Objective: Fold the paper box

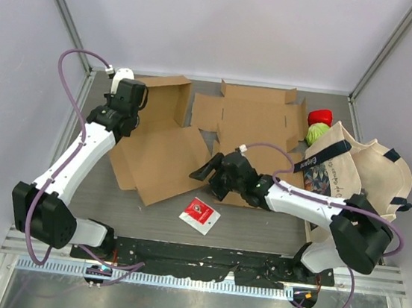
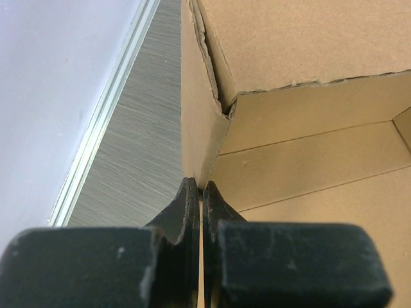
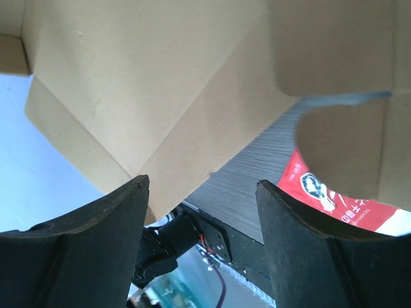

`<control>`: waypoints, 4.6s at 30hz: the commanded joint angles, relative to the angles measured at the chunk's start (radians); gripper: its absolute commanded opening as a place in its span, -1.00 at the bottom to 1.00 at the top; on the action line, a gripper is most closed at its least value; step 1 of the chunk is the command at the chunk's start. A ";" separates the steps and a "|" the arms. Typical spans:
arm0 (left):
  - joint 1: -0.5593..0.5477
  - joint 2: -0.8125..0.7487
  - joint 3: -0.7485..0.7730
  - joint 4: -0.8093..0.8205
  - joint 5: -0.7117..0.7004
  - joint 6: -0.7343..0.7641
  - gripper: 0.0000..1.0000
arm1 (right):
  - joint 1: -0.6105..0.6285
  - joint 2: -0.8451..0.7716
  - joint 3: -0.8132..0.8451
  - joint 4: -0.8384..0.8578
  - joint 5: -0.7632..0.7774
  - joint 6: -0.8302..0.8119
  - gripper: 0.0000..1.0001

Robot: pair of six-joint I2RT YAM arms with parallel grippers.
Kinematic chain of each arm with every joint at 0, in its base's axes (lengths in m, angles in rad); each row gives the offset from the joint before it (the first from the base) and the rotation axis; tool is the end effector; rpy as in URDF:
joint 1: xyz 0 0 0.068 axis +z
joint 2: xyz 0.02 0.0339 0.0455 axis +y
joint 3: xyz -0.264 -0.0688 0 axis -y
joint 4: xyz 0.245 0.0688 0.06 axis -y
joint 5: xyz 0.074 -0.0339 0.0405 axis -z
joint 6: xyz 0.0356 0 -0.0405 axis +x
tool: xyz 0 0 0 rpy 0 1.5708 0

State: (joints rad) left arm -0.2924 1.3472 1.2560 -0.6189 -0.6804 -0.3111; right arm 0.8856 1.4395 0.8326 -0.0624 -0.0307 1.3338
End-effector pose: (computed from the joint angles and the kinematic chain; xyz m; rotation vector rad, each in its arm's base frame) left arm 0.2822 -0.0616 0.3421 -0.3614 2.1003 0.4240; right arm 0.1933 0.2383 0.2168 0.5463 2.4819 1.1188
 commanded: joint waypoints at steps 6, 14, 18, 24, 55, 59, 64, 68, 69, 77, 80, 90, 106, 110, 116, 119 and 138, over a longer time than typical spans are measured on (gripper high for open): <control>0.006 -0.039 0.017 -0.047 -0.056 -0.037 -1.00 | 0.049 0.056 -0.116 0.297 0.067 0.281 0.47; 0.004 -0.051 0.014 -0.062 -0.062 -0.046 -1.00 | 0.125 0.134 -0.182 0.434 0.147 0.416 0.46; 0.004 -0.049 0.011 -0.067 -0.059 -0.057 -1.00 | 0.144 0.171 -0.162 0.438 0.147 0.421 0.45; 0.006 -0.051 0.006 -0.077 -0.064 -0.074 -1.00 | 0.190 0.277 -0.144 0.579 0.149 0.484 0.35; 0.036 -0.562 -0.287 -0.062 0.405 -0.329 0.44 | 0.041 0.481 0.798 -0.355 0.192 -0.601 -0.98; 0.035 -0.527 -0.158 -0.048 0.539 -0.275 0.31 | -0.029 0.487 0.914 -0.458 0.063 -0.914 -0.98; 0.036 -0.383 0.070 -0.016 0.796 -0.088 0.36 | -0.097 0.498 1.082 -0.579 -0.110 -1.229 -0.98; 0.035 -0.226 0.340 -0.027 0.967 0.052 0.46 | -0.128 0.570 1.293 -0.665 -0.222 -1.329 -0.99; 0.036 -0.194 0.377 -0.030 0.996 0.079 0.47 | -0.140 0.591 1.344 -0.709 -0.235 -1.350 -0.99; 0.035 0.007 0.556 -0.090 0.934 0.400 0.32 | -0.177 0.705 1.582 -0.812 -0.347 -1.440 -0.99; 0.035 0.017 0.517 -0.044 0.857 0.495 0.29 | -0.201 0.697 1.577 -0.807 -0.416 -1.444 -0.98; 0.022 -0.054 0.310 0.225 0.854 0.701 0.21 | -0.228 0.690 1.585 -0.806 -0.497 -1.453 -0.99; -0.024 0.081 0.430 0.162 0.938 0.830 -0.23 | -0.228 0.677 1.580 -0.791 -0.560 -1.444 -0.99; -0.033 0.099 0.424 0.169 0.914 0.846 -0.31 | -0.228 0.676 1.582 -0.781 -0.577 -1.437 -0.99; -0.048 0.110 0.405 0.228 0.825 0.845 -0.80 | -0.228 0.668 1.576 -0.772 -0.569 -1.421 -0.99; -0.056 0.093 0.382 0.274 0.722 0.822 -1.00 | -0.228 0.654 1.561 -0.749 -0.484 -1.379 -0.71; 0.088 0.001 0.459 0.022 0.148 0.042 -1.00 | -0.313 0.326 1.110 -0.501 -0.047 -1.101 0.55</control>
State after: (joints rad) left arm -0.2771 1.3617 1.6665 -0.4915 -0.4992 -0.0029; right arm 0.5694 1.8805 2.0144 -0.6636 -0.0856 0.1757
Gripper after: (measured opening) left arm 0.017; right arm 0.775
